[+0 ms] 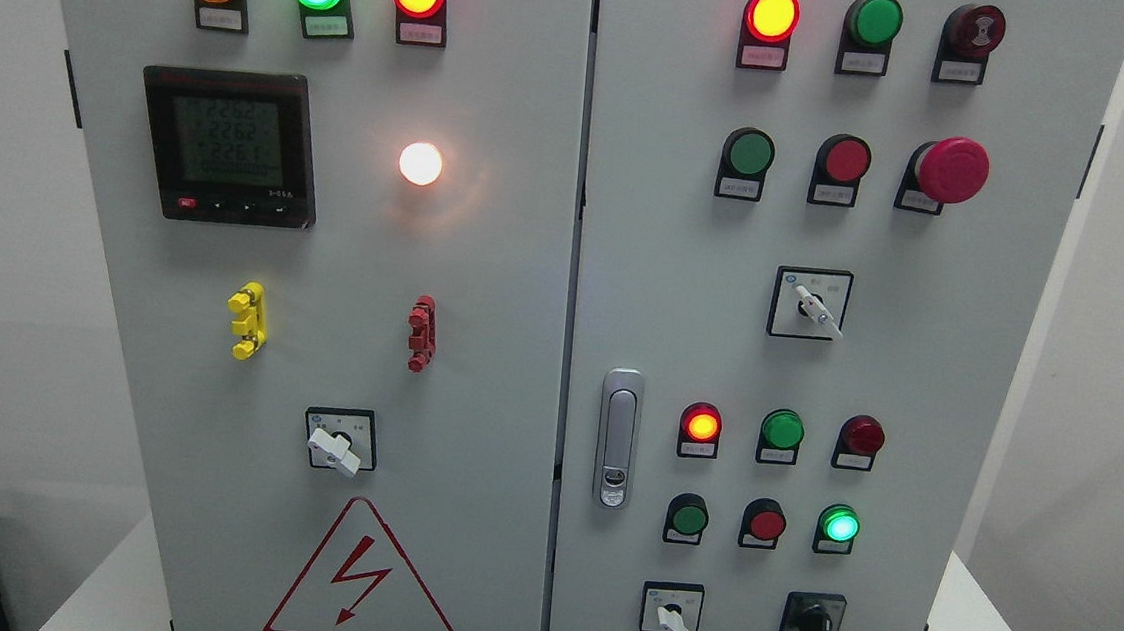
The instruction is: Trip black knob to open circuit
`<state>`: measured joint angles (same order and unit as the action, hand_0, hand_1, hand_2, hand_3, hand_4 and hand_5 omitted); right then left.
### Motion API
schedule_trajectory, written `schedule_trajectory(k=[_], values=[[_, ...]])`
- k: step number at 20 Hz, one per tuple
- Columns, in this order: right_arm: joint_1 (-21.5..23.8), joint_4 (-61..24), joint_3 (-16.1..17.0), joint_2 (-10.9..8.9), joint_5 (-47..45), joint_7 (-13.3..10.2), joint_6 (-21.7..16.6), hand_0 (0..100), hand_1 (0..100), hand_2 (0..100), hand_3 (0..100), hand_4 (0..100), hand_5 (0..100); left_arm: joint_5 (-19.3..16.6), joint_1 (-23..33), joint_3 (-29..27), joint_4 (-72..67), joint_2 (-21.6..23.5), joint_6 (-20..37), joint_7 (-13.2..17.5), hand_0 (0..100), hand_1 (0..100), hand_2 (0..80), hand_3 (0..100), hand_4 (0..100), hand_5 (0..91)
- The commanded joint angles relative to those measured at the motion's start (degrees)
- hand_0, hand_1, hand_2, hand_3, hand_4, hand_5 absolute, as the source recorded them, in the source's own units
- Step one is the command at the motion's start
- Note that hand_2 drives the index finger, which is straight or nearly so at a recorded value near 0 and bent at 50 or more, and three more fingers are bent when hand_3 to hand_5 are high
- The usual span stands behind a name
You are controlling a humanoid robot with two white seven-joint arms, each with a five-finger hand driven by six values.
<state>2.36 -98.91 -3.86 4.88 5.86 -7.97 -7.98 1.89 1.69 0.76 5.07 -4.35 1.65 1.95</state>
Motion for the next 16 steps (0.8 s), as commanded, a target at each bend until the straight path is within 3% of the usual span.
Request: schedule_trajectory(k=[1,16], values=[[-0.87,-2.42,-0.10,0.22,0.38,1.29,-1.87,70,70,0,100,100,98,0.14,-0.02,-0.05,-0.06,-0.05,-0.07,-0.02,12,39,0.0,0,0,0.0],[0.18,-2.25,2.19,0.22,0.38,1.29,-2.04,71,71,0,100,100,98,0.14,-0.02,-0.05,-0.06,-0.05,-0.07,-0.02,12,39,0.0,0,0,0.0]])
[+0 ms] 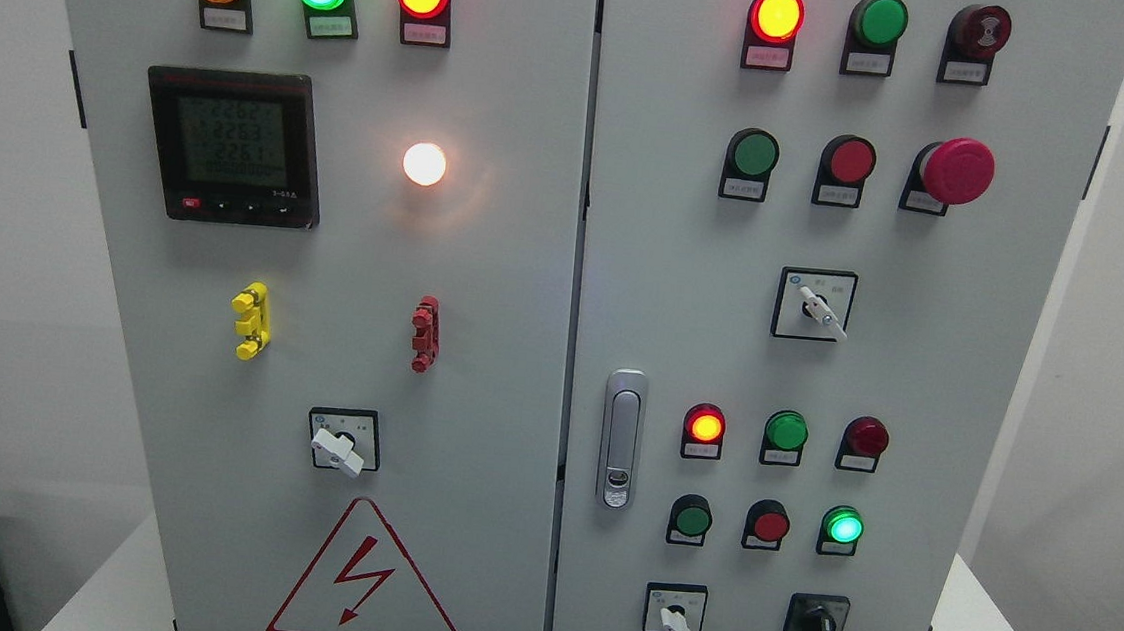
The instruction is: Trip black knob to open circuit
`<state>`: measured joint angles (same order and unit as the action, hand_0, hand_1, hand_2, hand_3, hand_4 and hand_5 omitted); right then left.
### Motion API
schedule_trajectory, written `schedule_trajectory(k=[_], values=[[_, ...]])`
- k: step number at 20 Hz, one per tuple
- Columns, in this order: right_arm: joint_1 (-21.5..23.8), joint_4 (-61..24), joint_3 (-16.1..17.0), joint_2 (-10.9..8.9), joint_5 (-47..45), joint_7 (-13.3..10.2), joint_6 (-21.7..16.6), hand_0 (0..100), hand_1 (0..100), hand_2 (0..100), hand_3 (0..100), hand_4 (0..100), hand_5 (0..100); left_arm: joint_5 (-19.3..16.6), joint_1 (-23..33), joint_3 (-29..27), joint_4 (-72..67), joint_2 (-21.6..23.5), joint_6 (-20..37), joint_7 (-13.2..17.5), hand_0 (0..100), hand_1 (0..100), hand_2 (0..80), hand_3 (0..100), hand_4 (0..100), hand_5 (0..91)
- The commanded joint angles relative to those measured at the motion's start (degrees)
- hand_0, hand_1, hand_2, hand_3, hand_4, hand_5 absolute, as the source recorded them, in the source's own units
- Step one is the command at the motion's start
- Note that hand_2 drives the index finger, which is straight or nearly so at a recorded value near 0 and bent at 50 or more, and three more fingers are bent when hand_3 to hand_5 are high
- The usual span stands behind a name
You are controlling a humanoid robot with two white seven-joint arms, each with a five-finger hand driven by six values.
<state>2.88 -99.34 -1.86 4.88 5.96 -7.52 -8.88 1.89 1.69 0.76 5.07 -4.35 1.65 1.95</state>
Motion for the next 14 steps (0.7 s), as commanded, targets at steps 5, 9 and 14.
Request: schedule_trajectory(k=[5,9,14], values=[[0.10,-1.56,0.98,0.22,0.10,0.93,-1.23,71,71,0,100,100,98,0.14,-0.02,-0.05,-0.06,-0.05,-0.07,-0.02,12,39,0.0,0,0,0.0],[0.37,-1.56,1.33,0.22,0.10,0.84,-1.23,72,72,0,100,100,98,0.14,-0.02,-0.05,-0.06,-0.05,-0.07,-0.02,12,39,0.0,0,0,0.0],[0.37,-1.56,2.13,0.22,-0.07,0.84,-1.23,73,72,0,100,100,98,0.14,-0.02,-0.05,-0.06,-0.05,-0.07,-0.02,12,39,0.0,0,0,0.0]])
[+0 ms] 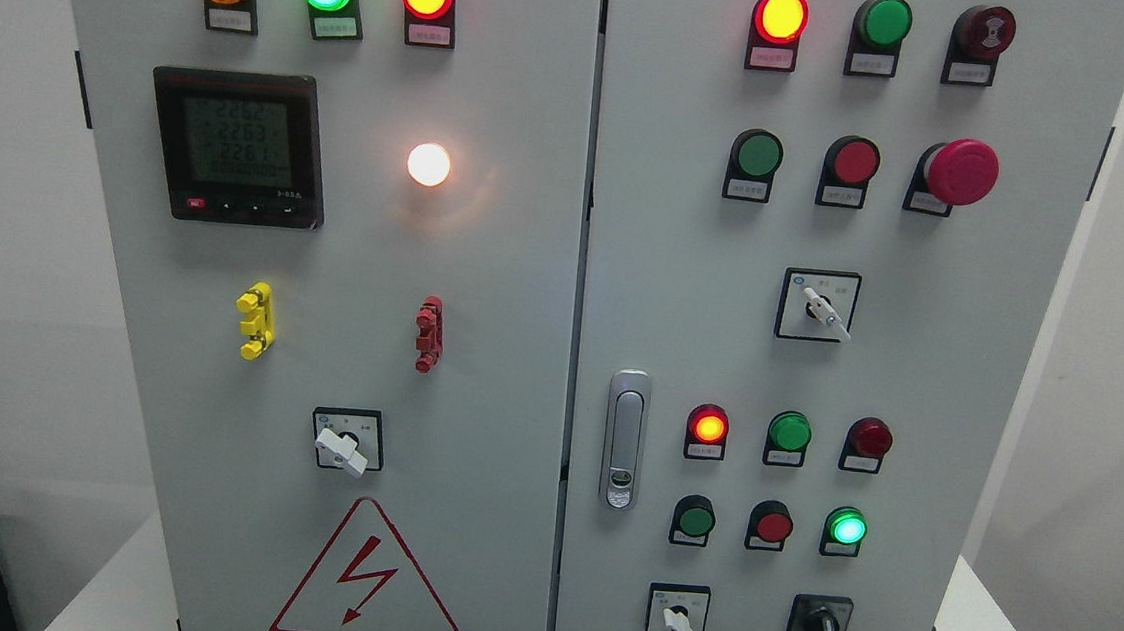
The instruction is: Trip black knob to open circuit
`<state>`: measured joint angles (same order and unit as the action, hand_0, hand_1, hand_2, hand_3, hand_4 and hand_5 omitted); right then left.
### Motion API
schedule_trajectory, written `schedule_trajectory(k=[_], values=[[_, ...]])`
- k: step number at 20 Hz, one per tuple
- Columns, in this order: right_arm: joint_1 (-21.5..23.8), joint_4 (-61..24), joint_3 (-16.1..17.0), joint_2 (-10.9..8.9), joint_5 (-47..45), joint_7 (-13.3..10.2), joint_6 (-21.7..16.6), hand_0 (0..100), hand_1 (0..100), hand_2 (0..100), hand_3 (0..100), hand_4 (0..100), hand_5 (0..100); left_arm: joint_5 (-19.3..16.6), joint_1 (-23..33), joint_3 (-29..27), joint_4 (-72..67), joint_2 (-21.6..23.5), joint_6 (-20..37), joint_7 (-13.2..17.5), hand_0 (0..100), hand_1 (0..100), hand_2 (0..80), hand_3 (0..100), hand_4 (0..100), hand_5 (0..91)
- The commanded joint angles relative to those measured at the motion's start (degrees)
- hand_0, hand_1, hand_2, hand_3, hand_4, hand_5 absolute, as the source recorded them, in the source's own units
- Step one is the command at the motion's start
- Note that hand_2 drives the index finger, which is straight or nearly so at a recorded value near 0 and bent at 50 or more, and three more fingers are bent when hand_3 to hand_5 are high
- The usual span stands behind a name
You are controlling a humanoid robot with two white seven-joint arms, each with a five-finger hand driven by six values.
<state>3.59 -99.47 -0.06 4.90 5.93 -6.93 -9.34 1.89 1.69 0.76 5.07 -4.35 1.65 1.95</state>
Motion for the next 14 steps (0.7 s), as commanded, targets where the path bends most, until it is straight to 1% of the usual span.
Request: schedule_trajectory(k=[1,3,4,5,6,7,8,9,10,11,12,13,14], values=[[-0.34,-1.42,0.32,0.19,-0.04,0.25,-0.76,73,73,0,100,100,98,0.14,-0.02,-0.05,-0.06,-0.05,-0.07,-0.02,12,39,0.0,0,0,0.0],[-0.07,-1.51,0.59,0.19,-0.13,0.25,-0.76,73,73,0,100,100,98,0.14,-0.02,-0.05,-0.06,-0.05,0.02,-0.02,12,39,0.0,0,0,0.0],[0.10,-1.77,0.67,0.28,-0.13,0.07,-0.85,75,74,0,100,100,98,0.14,-0.11,-0.05,-0.06,-0.05,0.02,-0.02,12,39,0.0,0,0,0.0],[0.36,-1.86,0.68,0.28,-0.21,-0.01,-0.85,78,76,0,100,100,97,0.14,-0.03,-0.05,-0.06,-0.05,0.02,-0.02,12,39,0.0,0,0,0.0],[0.71,-1.95,0.59,0.37,-0.30,-0.10,-1.02,84,78,0,100,100,96,0.14,-0.02,-0.05,-0.06,-0.05,-0.07,-0.02,12,39,0.0,0,0,0.0],[0.98,-2.04,0.59,0.63,-0.48,-0.19,-1.11,87,77,0,100,100,94,0.14,-0.02,-0.05,-0.06,-0.05,-0.07,-0.02,12,39,0.0,0,0,0.0],[1.33,-2.30,0.59,1.33,-0.48,-0.19,-1.29,86,76,0,100,98,92,0.14,-0.02,-0.05,-0.06,-0.05,-0.07,-0.02,12,39,0.0,0,0,0.0],[1.94,-2.91,0.59,2.21,-0.48,-0.10,-1.46,81,69,0,100,94,89,0.14,-0.02,-0.05,-0.06,-0.05,-0.07,-0.02,12,39,0.0,0,0,0.0],[2.47,-3.27,0.41,2.48,-0.48,-0.19,-1.64,75,61,0,100,89,84,0.14,-0.02,-0.05,-0.06,-0.05,-0.07,-0.02,12,39,0.0,0,0,0.0],[3.09,-3.44,0.15,2.48,-0.48,-0.19,-1.73,73,57,0,100,87,82,0.14,-0.02,-0.05,-0.06,-0.14,-0.07,-0.02,12,39,0.0,0,0,0.0],[3.53,-3.79,-0.03,2.39,-0.48,-0.19,-1.73,64,47,0,93,77,69,0.14,-0.02,-0.05,-0.06,-0.05,-0.07,-0.02,12,39,0.0,0,0,0.0],[3.88,-4.15,-0.11,2.39,-0.56,-0.28,-1.73,56,41,0,84,67,61,0.14,-0.02,-0.05,-0.06,-0.05,-0.07,-0.02,12,39,0.0,0,0,0.0],[4.23,-4.50,-0.20,2.39,-0.57,-0.37,-1.82,46,37,0,74,59,54,0.14,-0.02,-0.05,-0.06,-0.05,0.02,-0.02,12,39,0.0,0,0,0.0]])
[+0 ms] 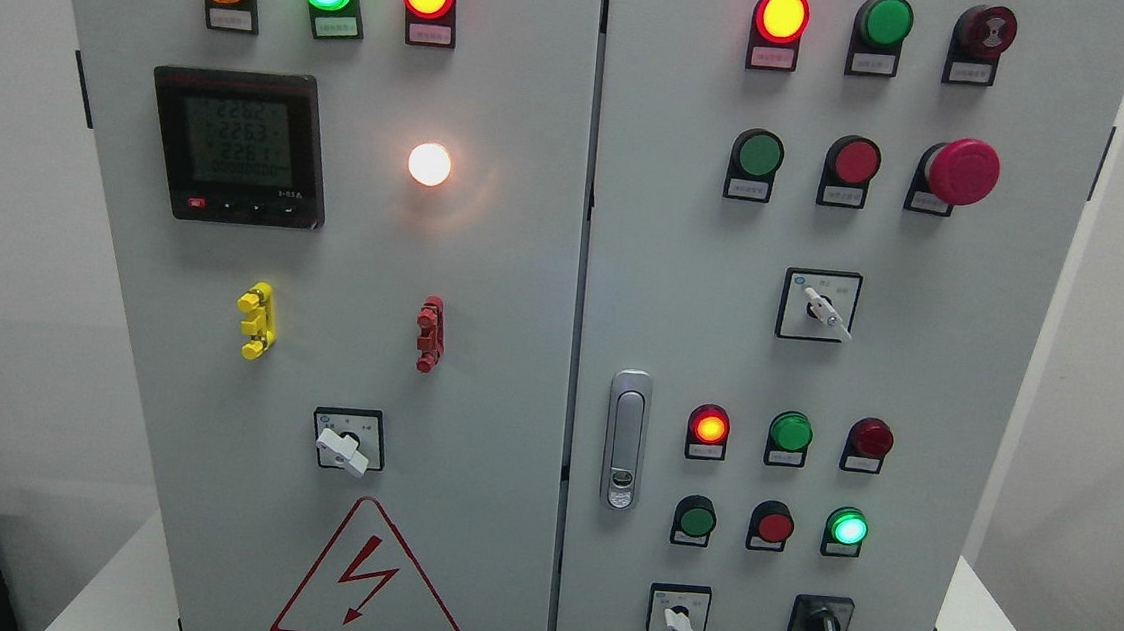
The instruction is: Trip black knob to open circuit
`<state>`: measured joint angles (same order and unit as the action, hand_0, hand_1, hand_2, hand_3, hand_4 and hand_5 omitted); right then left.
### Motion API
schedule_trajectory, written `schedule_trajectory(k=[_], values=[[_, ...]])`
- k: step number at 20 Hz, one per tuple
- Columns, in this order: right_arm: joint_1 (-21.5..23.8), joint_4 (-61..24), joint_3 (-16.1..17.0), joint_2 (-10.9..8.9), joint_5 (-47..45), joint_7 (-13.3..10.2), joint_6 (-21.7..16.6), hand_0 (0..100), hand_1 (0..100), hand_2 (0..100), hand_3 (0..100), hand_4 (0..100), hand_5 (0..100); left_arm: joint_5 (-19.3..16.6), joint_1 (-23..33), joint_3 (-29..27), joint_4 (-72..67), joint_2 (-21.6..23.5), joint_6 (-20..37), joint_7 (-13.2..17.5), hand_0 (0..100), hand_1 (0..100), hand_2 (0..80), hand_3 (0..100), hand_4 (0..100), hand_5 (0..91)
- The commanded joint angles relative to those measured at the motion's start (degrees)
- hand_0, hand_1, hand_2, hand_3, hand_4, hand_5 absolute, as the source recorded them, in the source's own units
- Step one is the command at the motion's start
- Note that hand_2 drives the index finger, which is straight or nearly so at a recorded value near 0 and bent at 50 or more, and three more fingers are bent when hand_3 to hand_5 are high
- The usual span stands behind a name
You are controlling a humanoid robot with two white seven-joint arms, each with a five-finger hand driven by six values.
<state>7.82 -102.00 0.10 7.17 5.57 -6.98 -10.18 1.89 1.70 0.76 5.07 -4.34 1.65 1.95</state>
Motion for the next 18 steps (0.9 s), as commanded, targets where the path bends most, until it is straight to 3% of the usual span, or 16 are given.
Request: schedule_trajectory(k=[1,2,7,8,11,18], values=[[0.44,-2.32,-0.36,0.13,-0.30,-0.32,-0.98,35,32,0,64,47,46,0.13,-0.03,-0.05,-0.06,-0.05,-0.07,-0.02,12,39,0.0,0,0,0.0],[0.97,-2.85,-0.36,0.13,-1.34,-0.32,-0.98,25,26,0,54,38,38,0.13,-0.03,-0.05,-0.06,-0.05,-0.07,-0.02,12,39,0.0,0,0,0.0],[5.01,-5.84,-1.68,-0.05,-6.01,0.30,-1.50,10,4,0,19,3,2,0.13,-0.03,-0.05,-0.06,-0.05,-0.07,-0.02,12,39,0.0,0,0,0.0],[5.62,-5.93,-1.94,-0.05,-6.19,0.39,-2.11,8,0,0,12,0,0,0.13,-0.03,-0.05,-0.06,-0.05,-0.07,-0.02,12,39,0.0,0,0,0.0],[6.86,-6.54,-2.82,-0.13,-6.37,0.47,-3.26,5,0,0,3,0,0,0.13,-0.03,-0.05,-0.06,-0.05,-0.07,-0.02,12,39,0.0,0,0,0.0],[7.04,-6.99,-3.00,-0.13,-6.37,0.47,-3.35,1,0,0,0,0,0,0.13,-0.03,-0.05,-0.06,-0.05,-0.07,-0.02,12,39,0.0,0,0,0.0]])
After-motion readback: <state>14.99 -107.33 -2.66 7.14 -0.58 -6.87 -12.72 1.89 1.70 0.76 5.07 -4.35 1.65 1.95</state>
